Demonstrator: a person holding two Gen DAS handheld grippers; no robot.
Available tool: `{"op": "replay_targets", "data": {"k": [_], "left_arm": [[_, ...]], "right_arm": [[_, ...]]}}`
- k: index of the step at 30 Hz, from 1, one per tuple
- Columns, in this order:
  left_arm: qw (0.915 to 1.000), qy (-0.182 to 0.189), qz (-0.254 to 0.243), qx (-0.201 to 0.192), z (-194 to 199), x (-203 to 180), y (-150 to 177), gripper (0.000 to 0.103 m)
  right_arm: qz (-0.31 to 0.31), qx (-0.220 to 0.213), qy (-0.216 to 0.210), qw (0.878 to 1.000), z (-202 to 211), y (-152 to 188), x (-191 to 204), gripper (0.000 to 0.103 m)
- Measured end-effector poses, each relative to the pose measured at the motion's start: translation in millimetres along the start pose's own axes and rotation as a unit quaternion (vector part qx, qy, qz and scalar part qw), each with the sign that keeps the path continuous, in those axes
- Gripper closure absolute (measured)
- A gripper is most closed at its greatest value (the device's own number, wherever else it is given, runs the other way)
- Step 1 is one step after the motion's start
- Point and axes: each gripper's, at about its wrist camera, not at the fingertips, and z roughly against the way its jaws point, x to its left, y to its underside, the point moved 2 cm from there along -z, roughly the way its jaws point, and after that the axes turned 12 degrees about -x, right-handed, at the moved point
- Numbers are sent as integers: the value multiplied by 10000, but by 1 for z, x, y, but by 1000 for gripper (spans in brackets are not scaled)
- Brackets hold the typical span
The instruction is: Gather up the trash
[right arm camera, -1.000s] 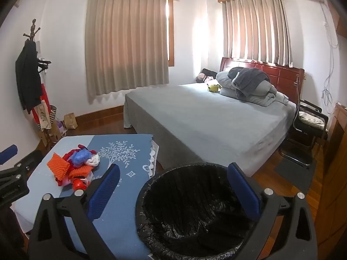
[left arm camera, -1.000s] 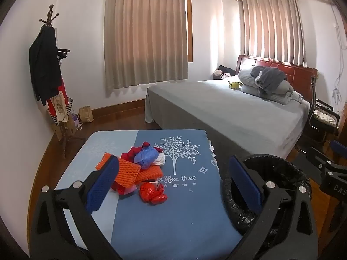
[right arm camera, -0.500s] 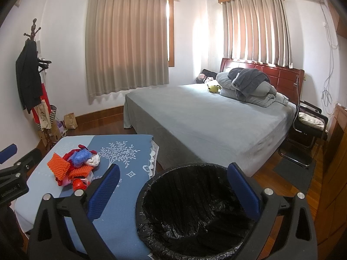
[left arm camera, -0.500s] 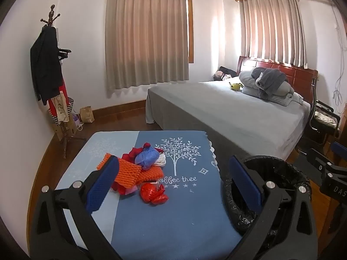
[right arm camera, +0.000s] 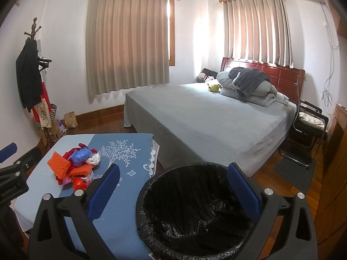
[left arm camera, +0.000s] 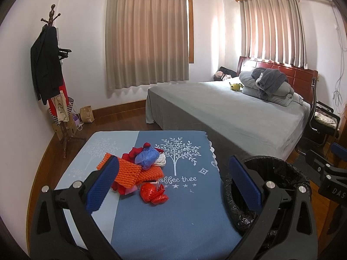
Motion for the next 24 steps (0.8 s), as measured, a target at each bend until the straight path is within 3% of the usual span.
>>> {"op": "replay_targets", "data": {"k": [24], "left_arm": [[10000,6,19,2,1,2,-3,5]], "right_arm": [[6,12,-2,10000,0,0,1,6]]}}
